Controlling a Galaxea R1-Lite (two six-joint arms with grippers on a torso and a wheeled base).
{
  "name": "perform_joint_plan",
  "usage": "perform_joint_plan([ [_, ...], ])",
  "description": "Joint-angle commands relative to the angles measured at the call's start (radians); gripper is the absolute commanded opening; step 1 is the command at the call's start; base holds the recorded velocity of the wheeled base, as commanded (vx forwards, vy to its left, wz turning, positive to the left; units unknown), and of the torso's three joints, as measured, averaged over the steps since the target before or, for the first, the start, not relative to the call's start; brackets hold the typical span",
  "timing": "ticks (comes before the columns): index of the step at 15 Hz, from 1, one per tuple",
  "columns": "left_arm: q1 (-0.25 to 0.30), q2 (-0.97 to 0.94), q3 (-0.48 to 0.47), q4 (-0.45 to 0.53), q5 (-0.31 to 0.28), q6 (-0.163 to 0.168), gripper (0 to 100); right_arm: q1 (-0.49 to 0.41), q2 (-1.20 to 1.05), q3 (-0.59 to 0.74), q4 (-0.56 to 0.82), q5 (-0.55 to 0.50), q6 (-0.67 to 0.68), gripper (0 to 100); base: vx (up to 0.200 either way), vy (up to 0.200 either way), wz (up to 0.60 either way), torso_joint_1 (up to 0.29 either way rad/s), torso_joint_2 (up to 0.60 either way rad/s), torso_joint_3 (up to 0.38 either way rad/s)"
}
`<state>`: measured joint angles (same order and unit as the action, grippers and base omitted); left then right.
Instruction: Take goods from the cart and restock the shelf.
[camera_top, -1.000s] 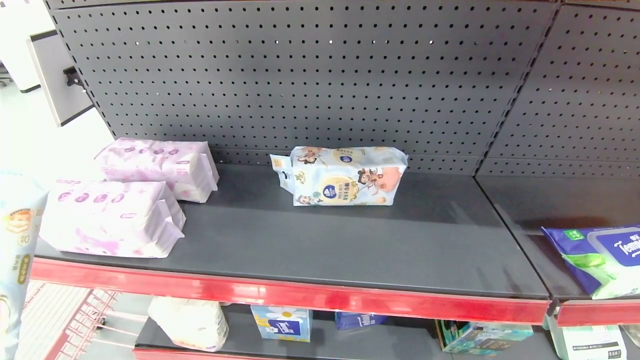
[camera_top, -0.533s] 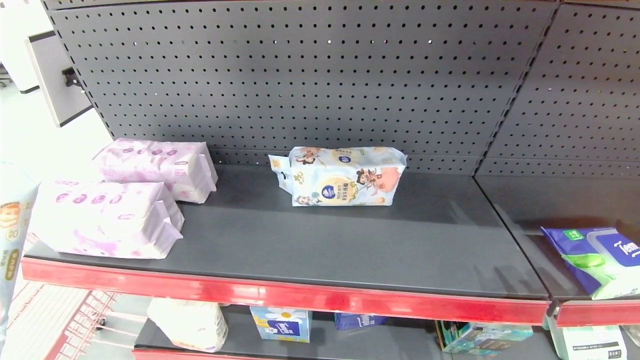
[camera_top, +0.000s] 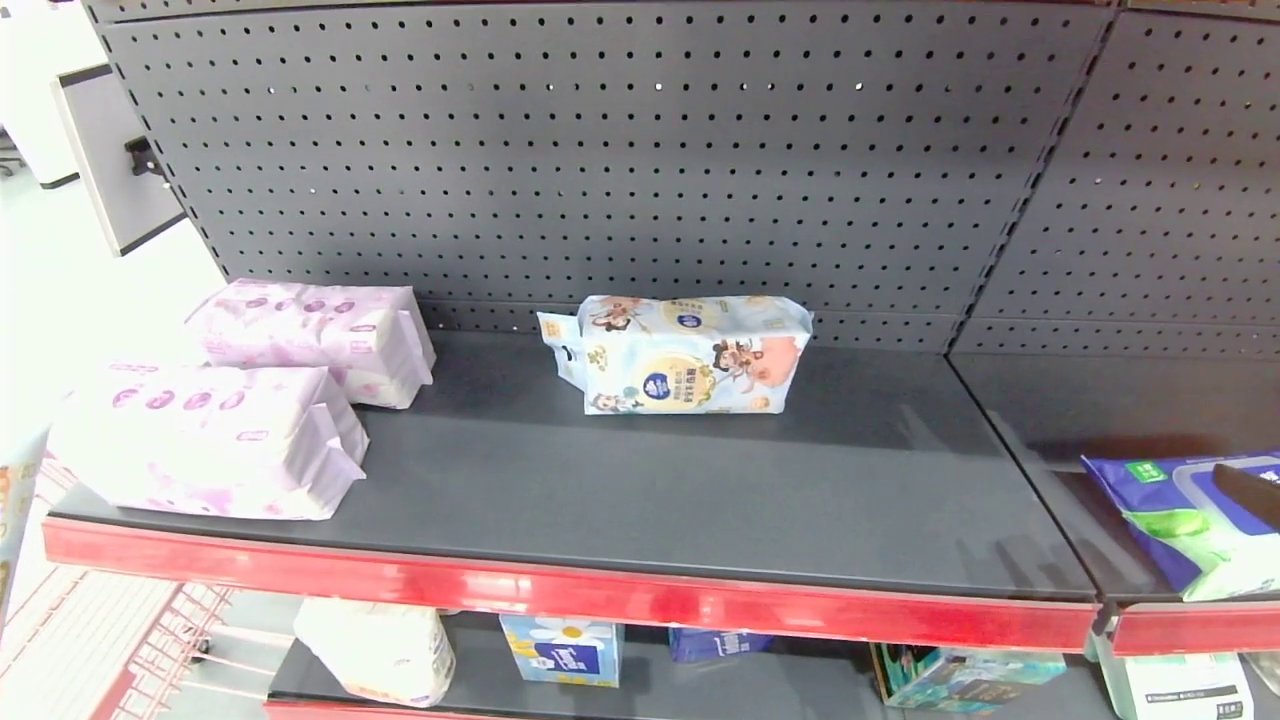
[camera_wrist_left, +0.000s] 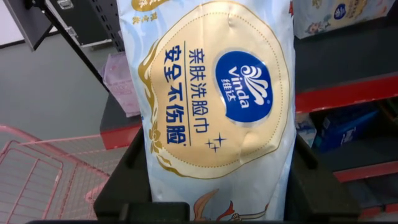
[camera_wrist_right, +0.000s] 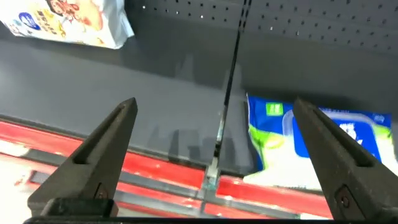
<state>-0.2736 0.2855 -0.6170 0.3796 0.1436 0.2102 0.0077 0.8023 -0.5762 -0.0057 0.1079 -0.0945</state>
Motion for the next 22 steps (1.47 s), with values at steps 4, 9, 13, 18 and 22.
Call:
perform_joint_plan([
  [4, -0.002, -0.009, -0.007, -0.001, -0.007, 0.0, 0, 0.006, 0.011, 0.024, 0.0, 0.003, -0.022, 100, 0.05, 0.0, 0.0, -0.005, 0.0, 0.002],
  [9, -0.018, -0.019, -0.007, 0.002, -0.056, 0.0, 0, 0.011, 0.132, -0.04, -0.003, 0.018, -0.057, 100, 0.0, 0.0, 0.0, 0.0, 0.0, 0.0],
  [13, -0.045, 0.018, -0.018, 0.015, -0.118, -0.002, 0, 0.074, 0.394, -0.116, -0.103, 0.217, -0.186, 100, 0.0, 0.0, 0.0, 0.0, 0.0, 0.0],
  [18, -0.047, 0.089, -0.041, 0.009, -0.137, -0.005, 0, 0.094, 0.77, -0.31, -0.293, 0.406, -0.295, 100, 0.0, 0.0, 0.0, 0.0, 0.0, 0.0],
  [22, -0.047, 0.099, -0.055, 0.01, -0.137, -0.005, 0, 0.143, 0.836, -0.383, -0.292, 0.524, -0.294, 100, 0.0, 0.0, 0.0, 0.0, 0.0, 0.0],
])
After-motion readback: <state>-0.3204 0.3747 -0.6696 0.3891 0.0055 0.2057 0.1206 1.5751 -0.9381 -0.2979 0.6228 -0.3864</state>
